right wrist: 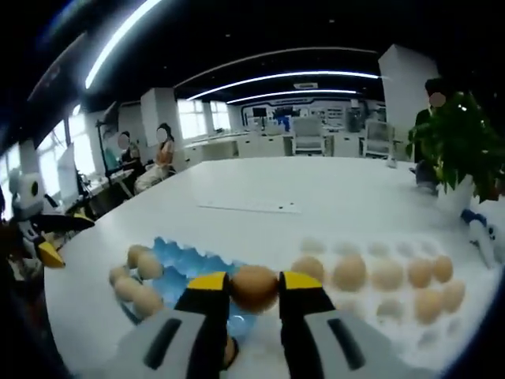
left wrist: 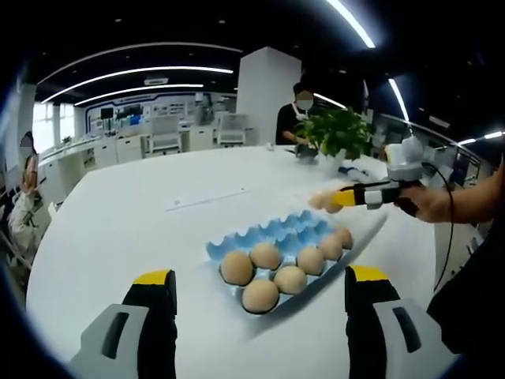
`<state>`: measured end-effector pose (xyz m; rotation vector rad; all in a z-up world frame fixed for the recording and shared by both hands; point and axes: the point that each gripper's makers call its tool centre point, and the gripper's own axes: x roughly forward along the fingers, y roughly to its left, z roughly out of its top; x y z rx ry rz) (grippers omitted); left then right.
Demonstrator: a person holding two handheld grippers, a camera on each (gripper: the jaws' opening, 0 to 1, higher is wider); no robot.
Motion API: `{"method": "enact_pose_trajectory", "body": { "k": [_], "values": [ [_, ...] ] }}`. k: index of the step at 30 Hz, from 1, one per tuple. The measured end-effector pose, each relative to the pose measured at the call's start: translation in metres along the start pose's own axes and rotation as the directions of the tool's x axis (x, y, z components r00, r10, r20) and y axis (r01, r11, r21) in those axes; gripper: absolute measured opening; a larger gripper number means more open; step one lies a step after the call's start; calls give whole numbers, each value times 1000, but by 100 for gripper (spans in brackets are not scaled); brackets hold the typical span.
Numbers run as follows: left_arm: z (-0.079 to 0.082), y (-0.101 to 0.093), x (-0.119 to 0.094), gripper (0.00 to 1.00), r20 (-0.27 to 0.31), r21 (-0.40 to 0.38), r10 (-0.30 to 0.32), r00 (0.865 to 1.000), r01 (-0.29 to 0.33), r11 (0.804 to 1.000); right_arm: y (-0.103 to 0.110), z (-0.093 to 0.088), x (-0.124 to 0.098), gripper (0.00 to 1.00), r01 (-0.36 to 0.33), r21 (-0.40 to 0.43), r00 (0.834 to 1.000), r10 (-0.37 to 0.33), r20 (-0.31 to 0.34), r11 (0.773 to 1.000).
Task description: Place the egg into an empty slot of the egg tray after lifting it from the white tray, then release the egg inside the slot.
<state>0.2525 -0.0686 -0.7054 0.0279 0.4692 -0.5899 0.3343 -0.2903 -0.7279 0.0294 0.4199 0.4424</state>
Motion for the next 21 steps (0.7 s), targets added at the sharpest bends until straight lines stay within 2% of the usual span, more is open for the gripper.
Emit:
{"method": "enact_pose_trajectory", "body": {
  "k": [6, 16, 21],
  "values": [
    [1, 0, 1, 88, 2, 0, -1, 1000, 1, 1000, 30, 1, 14, 24, -83, -13, 997, 83, -12, 996],
    [0, -1, 2, 88, 0, 0, -3, 1000, 3, 1000, 67, 2, 32, 24, -162, -34, 987, 161, -21, 986],
    [0, -1, 2, 87, 0, -3, -1, 1000, 1, 1000, 81, -6, 42, 24, -195, -40, 980, 193, -51, 980]
  ]
}}
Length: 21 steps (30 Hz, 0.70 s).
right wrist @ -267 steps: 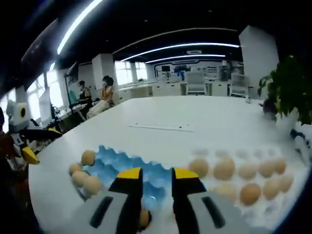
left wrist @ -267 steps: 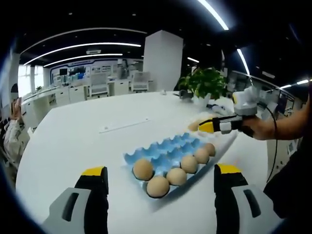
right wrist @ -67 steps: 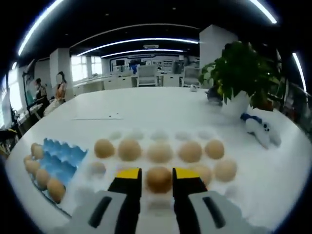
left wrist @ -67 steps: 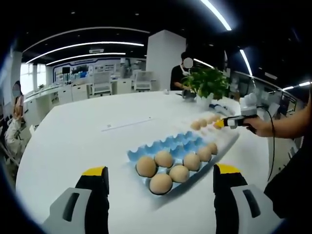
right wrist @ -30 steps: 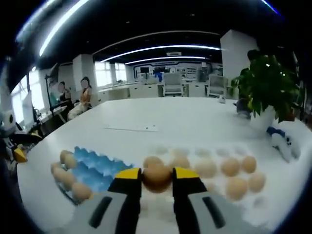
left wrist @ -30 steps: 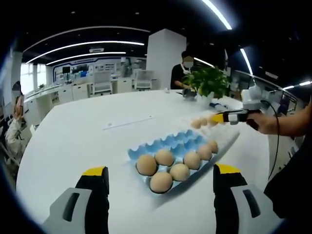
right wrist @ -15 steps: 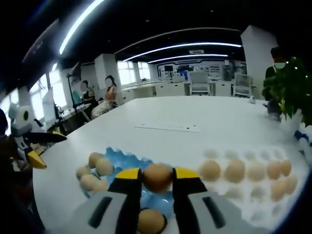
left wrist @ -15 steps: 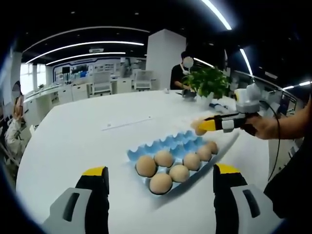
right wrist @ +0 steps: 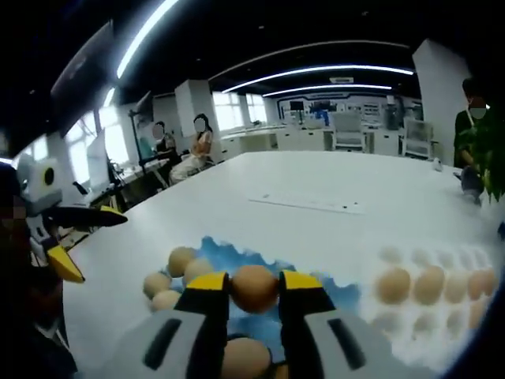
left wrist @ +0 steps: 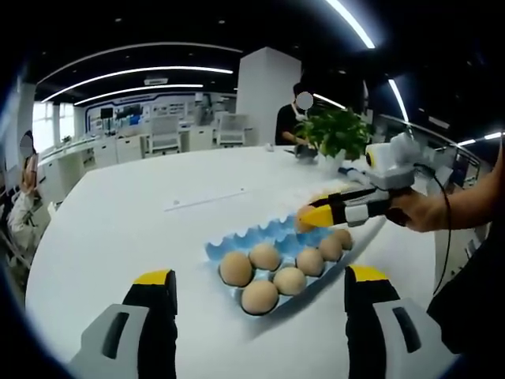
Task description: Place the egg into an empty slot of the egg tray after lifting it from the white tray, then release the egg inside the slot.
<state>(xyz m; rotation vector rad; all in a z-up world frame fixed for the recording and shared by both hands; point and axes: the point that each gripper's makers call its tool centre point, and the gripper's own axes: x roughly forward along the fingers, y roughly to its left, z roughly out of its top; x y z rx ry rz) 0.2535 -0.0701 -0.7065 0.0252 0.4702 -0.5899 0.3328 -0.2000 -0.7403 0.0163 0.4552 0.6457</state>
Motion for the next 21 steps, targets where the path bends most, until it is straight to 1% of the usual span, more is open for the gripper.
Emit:
{"method": "enact_pose_trajectory", "body": {
  "k": [10, 16, 21],
  "values": [
    [-4, 1, -2, 87, -7, -3, 6, 1000, -6, 1000, 16, -8, 15, 24, -42, -37, 998, 41, -38, 998],
    [-3, 1, -3, 87, 0, -7, 5, 1000, -5, 1000, 23, -12, 21, 24, -66, -44, 996, 64, -58, 997],
    [-4, 1, -3, 86, -2, -6, 4, 1000, -4, 1000, 23, -16, 23, 24, -67, -28, 995, 65, -69, 997]
  ]
}}
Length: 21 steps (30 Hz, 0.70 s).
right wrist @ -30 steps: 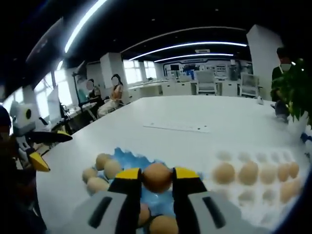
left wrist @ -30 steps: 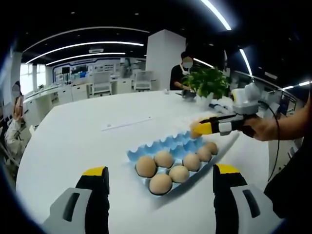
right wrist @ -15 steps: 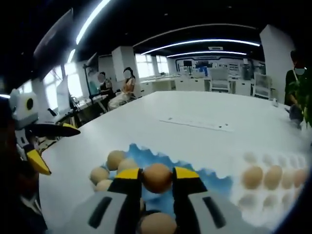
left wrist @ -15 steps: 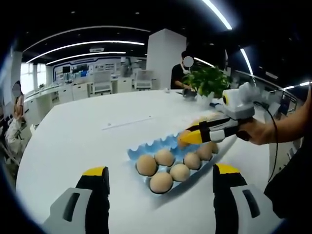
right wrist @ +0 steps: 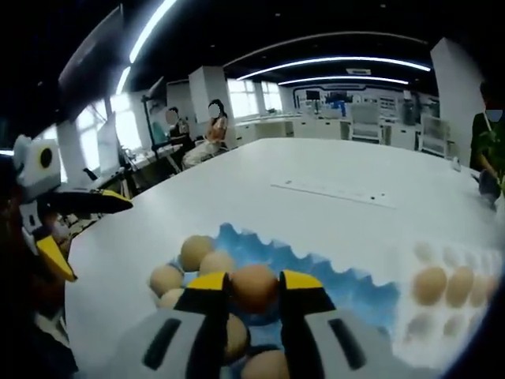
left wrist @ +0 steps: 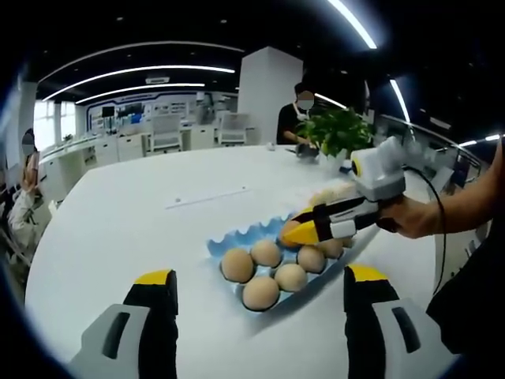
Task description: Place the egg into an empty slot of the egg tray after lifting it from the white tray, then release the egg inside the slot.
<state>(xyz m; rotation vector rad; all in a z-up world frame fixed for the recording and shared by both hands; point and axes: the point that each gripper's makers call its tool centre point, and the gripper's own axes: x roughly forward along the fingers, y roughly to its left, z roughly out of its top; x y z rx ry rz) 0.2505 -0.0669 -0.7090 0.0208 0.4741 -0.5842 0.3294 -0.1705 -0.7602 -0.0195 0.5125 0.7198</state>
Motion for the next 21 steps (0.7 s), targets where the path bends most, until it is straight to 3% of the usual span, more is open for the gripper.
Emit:
{"method": "enact_pose_trajectory", "body": {
  "k": [21],
  "values": [
    [1, 0, -1, 86, 4, -2, 1, 1000, -1, 1000, 0, -6, 3, 25, -6, 17, 1000, 6, -21, 1000]
  ]
}}
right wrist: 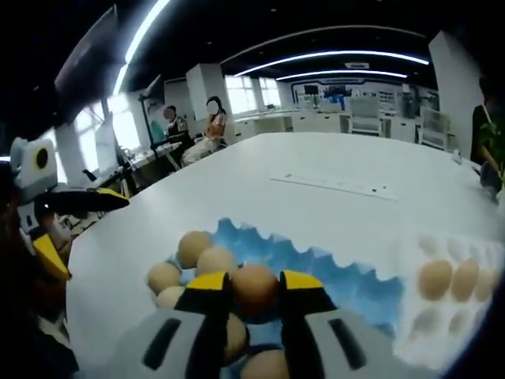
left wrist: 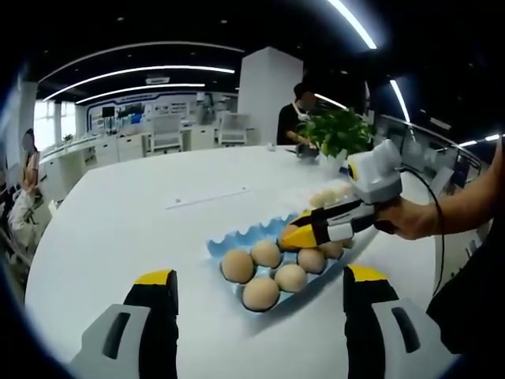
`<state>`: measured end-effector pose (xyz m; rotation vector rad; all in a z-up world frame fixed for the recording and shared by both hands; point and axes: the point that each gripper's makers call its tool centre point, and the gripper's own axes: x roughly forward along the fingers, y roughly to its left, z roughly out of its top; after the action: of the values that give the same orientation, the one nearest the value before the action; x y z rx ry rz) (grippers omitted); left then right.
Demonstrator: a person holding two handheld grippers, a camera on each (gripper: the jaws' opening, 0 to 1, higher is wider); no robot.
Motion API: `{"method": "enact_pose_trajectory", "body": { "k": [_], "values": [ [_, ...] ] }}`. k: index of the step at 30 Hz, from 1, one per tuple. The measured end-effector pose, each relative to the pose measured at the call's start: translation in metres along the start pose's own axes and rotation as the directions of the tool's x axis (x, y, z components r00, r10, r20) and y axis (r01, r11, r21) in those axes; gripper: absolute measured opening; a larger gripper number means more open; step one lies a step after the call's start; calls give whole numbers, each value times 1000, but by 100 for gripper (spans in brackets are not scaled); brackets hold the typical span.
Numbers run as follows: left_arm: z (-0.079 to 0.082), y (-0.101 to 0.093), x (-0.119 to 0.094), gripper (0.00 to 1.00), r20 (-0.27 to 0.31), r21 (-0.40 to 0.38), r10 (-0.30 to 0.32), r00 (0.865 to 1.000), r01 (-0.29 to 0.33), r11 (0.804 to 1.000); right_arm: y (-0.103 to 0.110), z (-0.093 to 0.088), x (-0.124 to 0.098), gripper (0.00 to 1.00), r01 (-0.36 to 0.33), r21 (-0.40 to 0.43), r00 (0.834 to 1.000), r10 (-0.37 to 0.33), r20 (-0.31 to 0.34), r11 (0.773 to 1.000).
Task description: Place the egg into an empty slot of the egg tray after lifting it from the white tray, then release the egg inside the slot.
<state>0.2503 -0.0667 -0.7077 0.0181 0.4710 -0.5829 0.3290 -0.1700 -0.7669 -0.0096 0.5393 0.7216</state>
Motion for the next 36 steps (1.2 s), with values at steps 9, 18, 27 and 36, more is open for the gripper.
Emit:
{"method": "enact_pose_trajectory", "body": {
  "k": [9, 18, 27, 36],
  "values": [
    [1, 0, 0, 86, 0, 2, -1, 1000, 1, 1000, -1, -3, 0, 25, 2, -1, 1000, -2, -11, 1000],
    [3, -2, 0, 86, 5, 6, -6, 1000, 6, 1000, -1, -3, 1, 25, -1, -14, 1000, 0, -17, 1000],
    [4, -3, 2, 85, 6, 10, -13, 1000, 13, 1000, -2, -3, 2, 25, 0, -19, 1000, -1, -20, 1000],
    [7, -2, 2, 85, 8, 10, -12, 1000, 12, 1000, -3, -3, 4, 24, 2, -29, 1000, -2, -26, 1000]
  ]
}}
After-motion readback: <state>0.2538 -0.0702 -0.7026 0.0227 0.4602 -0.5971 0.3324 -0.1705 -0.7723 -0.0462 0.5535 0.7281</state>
